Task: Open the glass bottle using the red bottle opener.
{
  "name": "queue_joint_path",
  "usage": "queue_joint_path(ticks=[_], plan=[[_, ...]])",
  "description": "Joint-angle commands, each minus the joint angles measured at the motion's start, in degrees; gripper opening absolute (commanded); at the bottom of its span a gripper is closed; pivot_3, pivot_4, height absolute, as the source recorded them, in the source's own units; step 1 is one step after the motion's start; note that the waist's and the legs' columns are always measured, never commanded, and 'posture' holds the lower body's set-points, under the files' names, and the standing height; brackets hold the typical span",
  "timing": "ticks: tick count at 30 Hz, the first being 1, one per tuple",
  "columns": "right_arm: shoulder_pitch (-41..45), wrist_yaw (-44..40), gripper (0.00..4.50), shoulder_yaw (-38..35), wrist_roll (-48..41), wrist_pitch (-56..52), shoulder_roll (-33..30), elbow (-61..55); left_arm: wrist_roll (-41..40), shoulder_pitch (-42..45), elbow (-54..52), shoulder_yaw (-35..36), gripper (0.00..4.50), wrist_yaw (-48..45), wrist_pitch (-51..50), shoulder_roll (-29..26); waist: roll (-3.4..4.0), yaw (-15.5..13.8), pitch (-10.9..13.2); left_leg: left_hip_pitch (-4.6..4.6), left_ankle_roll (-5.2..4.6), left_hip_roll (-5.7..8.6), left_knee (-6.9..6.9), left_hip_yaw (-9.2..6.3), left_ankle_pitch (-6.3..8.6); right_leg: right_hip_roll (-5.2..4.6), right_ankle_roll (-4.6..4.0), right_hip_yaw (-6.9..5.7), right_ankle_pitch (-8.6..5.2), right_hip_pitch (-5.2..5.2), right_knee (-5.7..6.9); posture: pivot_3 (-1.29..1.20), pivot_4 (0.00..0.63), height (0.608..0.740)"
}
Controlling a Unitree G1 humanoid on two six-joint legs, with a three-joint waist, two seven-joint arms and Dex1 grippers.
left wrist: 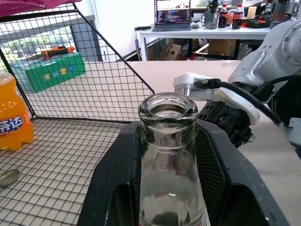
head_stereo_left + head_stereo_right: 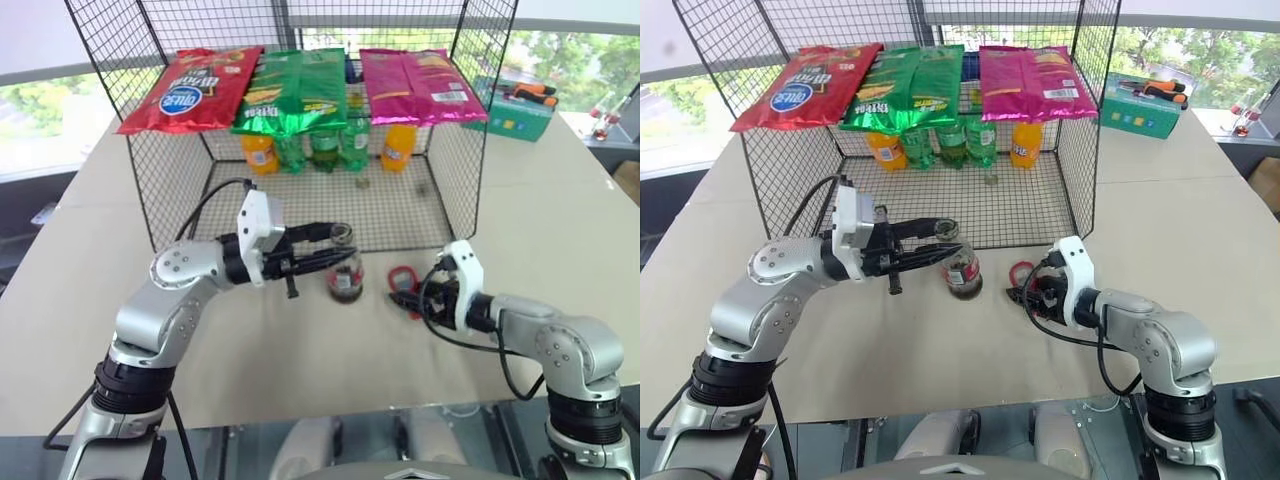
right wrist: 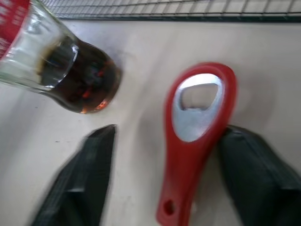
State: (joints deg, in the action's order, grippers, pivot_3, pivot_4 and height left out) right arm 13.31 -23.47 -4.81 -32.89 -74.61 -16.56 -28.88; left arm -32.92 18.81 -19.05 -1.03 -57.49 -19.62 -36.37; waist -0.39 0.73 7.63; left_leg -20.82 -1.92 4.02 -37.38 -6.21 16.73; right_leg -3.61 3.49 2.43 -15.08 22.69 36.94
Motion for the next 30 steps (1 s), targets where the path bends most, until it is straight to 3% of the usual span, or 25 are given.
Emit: queue_joint_path(ticks=[1,3,10,18,25,28,30], plan=[[0.9,1.4,4.49,-1.7,0.4,4.7,-0.7,-4.0,2.0,-2.1,0.8,-0.1,1.14,0.2,-0.4,-1.1,0.00,0.0,0.0,0.00,0.00,0.00,0.00,0.00,0.00,0.00,0.00,-0.01,0.00,0.00,0.00,0.00,0.150,0.740],[0.9,1.3,4.49,-1.5,0.3,6.7,-1.1,-5.3,1.4,-1.9,0.4,0.3,1.14,0.3,-0.8,-1.1,0.00,0.0,0.0,0.00,0.00,-0.01,0.00,0.00,0.00,0.01,0.00,-0.01,0.00,0.00,0.00,0.00,0.150,0.740],[1.2,2.3,4.50,-1.4,-0.2,10.6,-0.5,-6.1,-0.1,0.0,-1.9,1.1,4.38,1.9,-4.0,-0.5,0.02,0.0,0.1,-0.11,0.00,0.00,0.01,0.00,0.00,0.02,0.00,-0.01,0.00,0.07,-0.03,0.00,0.150,0.740],[0.8,0.5,4.50,0.1,1.5,19.0,-2.5,-7.0,-7.8,-2.7,-5.8,8.5,4.45,5.7,-9.7,-0.7,0.03,0.2,0.1,-0.36,0.00,0.00,0.01,0.00,0.00,0.01,0.00,-0.01,0.00,0.33,-0.07,0.00,0.150,0.740],[-5.2,-4.1,4.50,0.8,5.1,34.5,-5.6,-9.1,-13.3,-11.5,-10.9,20.0,4.45,17.9,-13.5,1.4,0.03,0.0,0.1,-0.42,0.00,-0.03,0.04,0.02,0.00,0.03,0.00,0.01,0.00,0.36,-0.10,0.00,0.150,0.740],[-10.9,-6.5,4.50,0.8,11.8,49.4,-6.6,-7.2,-8.3,-16.6,-10.7,22.4,4.45,26.4,-9.5,6.7,0.04,-0.3,0.1,-0.39,0.00,0.00,-0.03,0.02,0.00,-0.01,0.01,-0.02,0.00,0.32,-0.09,0.00,0.150,0.740],[-16.5,-9.2,4.50,-0.8,13.5,56.2,-7.8,-5.7,-5.3,-21.2,-11.4,22.6,4.45,27.0,-6.8,8.4,0.01,-0.3,0.1,-0.31,0.00,0.02,-0.01,0.03,0.00,-0.03,0.01,0.00,0.00,0.24,-0.12,0.00,0.150,0.740]])
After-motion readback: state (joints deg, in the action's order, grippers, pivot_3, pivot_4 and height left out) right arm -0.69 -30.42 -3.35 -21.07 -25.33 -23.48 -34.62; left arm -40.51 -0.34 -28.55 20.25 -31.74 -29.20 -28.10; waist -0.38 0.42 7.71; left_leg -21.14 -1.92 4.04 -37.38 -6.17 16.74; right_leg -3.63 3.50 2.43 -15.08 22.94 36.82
